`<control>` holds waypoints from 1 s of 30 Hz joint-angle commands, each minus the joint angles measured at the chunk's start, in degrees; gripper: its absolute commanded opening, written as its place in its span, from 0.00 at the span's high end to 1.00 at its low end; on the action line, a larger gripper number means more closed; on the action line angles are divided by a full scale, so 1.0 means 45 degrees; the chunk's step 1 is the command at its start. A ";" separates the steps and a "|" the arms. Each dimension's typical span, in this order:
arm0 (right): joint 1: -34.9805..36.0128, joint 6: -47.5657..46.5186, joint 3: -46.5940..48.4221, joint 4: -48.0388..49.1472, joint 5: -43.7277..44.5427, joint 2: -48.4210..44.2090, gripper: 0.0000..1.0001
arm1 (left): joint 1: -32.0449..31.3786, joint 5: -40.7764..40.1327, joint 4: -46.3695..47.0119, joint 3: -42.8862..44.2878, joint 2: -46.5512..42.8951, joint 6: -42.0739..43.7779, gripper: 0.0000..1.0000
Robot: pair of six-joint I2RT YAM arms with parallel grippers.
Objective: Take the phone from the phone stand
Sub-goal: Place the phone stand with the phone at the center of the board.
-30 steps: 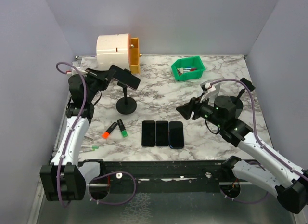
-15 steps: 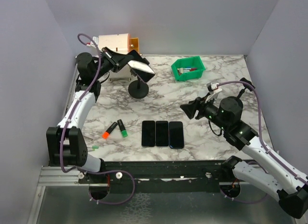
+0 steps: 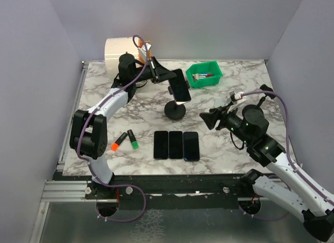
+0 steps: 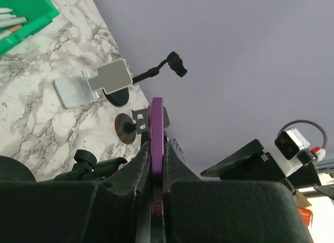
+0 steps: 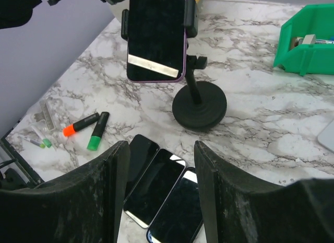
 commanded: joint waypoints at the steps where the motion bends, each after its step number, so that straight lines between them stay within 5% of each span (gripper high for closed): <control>1: 0.0064 -0.0320 0.0015 -0.0290 0.0414 -0.0327 0.43 | -0.0256 0.0693 0.2053 0.0942 0.0260 -0.0521 1.00; 15: 0.0061 -0.0427 -0.0102 -0.0293 0.0873 -0.0371 0.43 | -0.0615 0.1190 0.3614 0.1077 0.2174 -0.1514 1.00; 30: 0.0059 -0.0325 -0.0128 0.0294 0.0647 0.0378 0.43 | -0.0602 0.1787 0.3690 0.0643 0.2025 0.2429 1.00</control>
